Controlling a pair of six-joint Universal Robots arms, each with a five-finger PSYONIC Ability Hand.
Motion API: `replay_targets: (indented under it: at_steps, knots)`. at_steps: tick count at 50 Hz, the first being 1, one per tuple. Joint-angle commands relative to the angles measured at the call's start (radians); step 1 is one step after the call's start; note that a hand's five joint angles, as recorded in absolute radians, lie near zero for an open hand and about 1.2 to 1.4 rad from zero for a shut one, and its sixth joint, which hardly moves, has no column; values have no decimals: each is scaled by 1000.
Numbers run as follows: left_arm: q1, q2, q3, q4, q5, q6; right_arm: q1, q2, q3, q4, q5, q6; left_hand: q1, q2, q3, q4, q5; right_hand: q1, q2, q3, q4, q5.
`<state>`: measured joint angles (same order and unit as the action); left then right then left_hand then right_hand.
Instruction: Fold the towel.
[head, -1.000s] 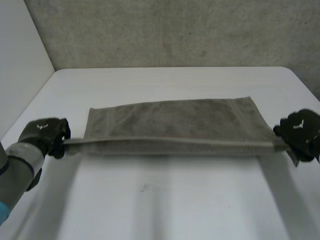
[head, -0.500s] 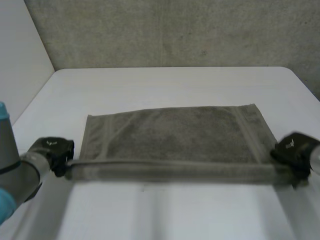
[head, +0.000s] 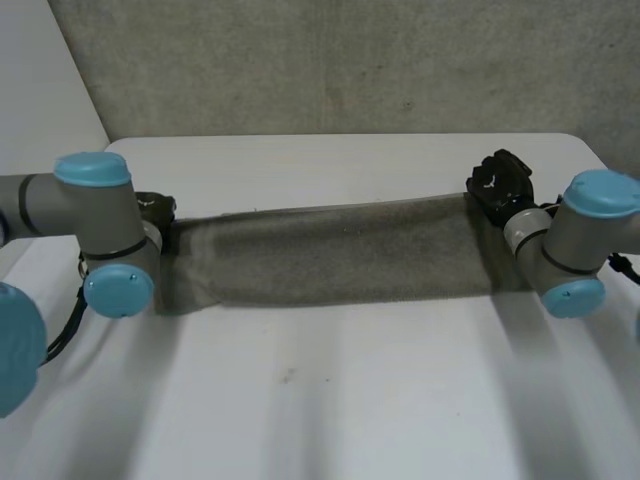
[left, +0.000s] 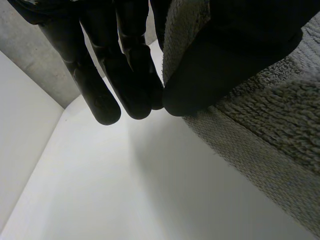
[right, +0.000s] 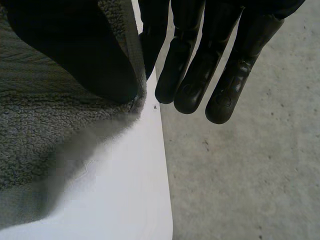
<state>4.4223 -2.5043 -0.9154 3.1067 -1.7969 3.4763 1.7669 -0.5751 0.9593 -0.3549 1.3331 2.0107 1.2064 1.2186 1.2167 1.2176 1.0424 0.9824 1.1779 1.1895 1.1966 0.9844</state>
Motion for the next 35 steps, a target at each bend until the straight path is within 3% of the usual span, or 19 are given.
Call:
replay_targets:
  at_steps: [1,6,7,8,9,10,11,14,17,19,20,22,27,33,35]
  knots:
    - [0,-70,82,4,7,6,-1,123,-131,4,-35,3,190,178,180,179,179,414,218,207,200,237]
    - [-6,-90,92,6,10,10,-3,147,-154,5,-45,6,82,69,71,70,71,397,202,190,183,221]
    - [-6,-91,92,6,10,10,-1,144,-154,2,-48,13,-293,-306,-304,-305,-304,-4,-199,-211,-218,-180]
    - [-6,-91,92,6,10,10,-1,138,-154,1,-52,17,-297,-309,-307,-308,-308,-374,-570,-581,-588,-551]
    - [-6,-90,92,6,10,10,-1,138,-154,1,-52,17,-751,-763,-761,-762,-761,-378,-573,-585,-592,-554]
    - [-8,-87,93,6,7,12,-1,129,-155,-3,-57,34,-1025,-1038,-1036,-1037,-1036,-712,-908,-919,-926,-889]
    - [-8,-87,93,6,7,12,-3,107,-157,-4,-61,67,-1028,-1040,-1038,-1039,-1039,-808,-1003,-1015,-1022,-984]
    - [-17,-64,98,12,8,3,-3,83,-157,-7,-60,106,-1013,-1026,-1024,-1025,-1024,-808,-1003,-1015,-1022,-984]
    - [-32,-8,98,15,8,-5,-4,14,-148,-12,-51,241,-1013,-1026,-1024,-1025,-1024,-808,-1003,-1015,-1022,-984]
    - [-38,51,84,15,7,-14,-12,-75,-119,-15,-48,414,-1013,-1026,-1024,-1025,-1024,-808,-1003,-1015,-1022,-984]
    - [-38,52,84,15,7,-14,-12,-75,-119,-15,-48,414,-1013,-1026,-1024,-1025,-1024,-808,-1003,-1015,-1022,-984]
    - [-40,78,75,13,2,-22,-17,-178,-65,-15,-35,581,-1013,-1026,-1024,-1025,-1024,-808,-1003,-1015,-1022,-984]
    - [-41,220,-51,10,8,-72,-18,-319,51,17,-34,735,-1013,-1026,-1024,-1025,-1024,-808,-1003,-1015,-1022,-984]
    - [-41,314,-191,9,16,-121,-70,-440,185,125,-35,755,-1013,-1026,-1024,-1025,-1024,-808,-1003,-1015,-1022,-984]
    - [-41,364,-285,9,18,-150,-95,-494,246,233,-38,758,-1013,-1026,-1024,-1025,-1024,-808,-1003,-1015,-1022,-984]
